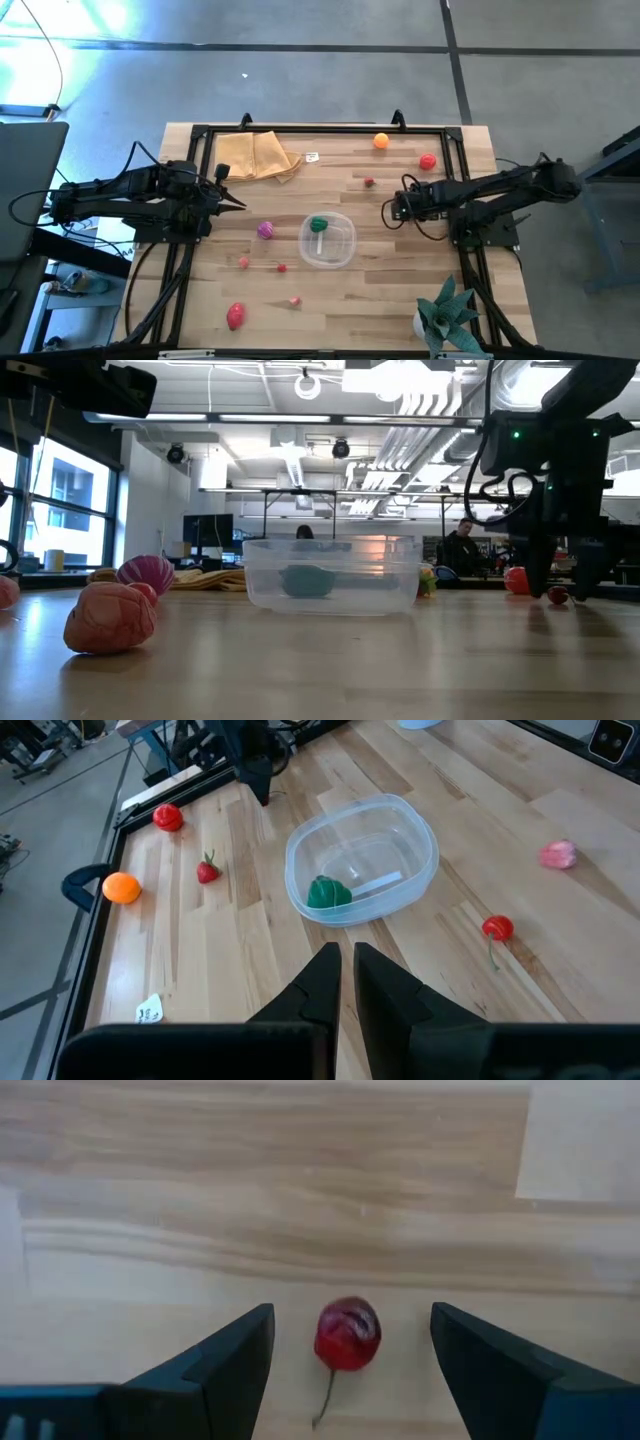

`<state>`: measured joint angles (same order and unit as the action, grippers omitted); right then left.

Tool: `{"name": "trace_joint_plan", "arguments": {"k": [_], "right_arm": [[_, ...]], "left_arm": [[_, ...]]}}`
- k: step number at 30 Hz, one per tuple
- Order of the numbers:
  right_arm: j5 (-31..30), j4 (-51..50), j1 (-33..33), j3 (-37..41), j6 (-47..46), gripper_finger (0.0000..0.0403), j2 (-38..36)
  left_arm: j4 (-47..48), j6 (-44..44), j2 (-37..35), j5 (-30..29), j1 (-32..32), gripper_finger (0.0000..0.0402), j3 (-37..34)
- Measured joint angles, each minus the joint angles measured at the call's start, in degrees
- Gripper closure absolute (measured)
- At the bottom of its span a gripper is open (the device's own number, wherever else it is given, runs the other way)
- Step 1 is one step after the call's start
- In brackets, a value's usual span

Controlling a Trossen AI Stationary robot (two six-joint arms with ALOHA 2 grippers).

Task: Pick and placing Produce into tupperware
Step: Put the top red cherry into the transparent bin

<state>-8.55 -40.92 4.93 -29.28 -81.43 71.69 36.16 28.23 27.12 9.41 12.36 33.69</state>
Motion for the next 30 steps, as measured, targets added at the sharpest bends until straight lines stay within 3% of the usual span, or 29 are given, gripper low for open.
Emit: {"name": "trace_joint_plan", "arguments": {"k": [12,30], "right_arm": [[-1.0,2.3,0.0,-0.2,0.9,0.0146,2.5],[-1.3,2.5,-2.2,0.0,0.5,0.0212,2.6]], "left_arm": [[0.0,0.0,0.0,0.0,0.0,0.0378,0.0],[0.0,0.0,0.0,0.0,0.0,0.0378,0.0]]}}
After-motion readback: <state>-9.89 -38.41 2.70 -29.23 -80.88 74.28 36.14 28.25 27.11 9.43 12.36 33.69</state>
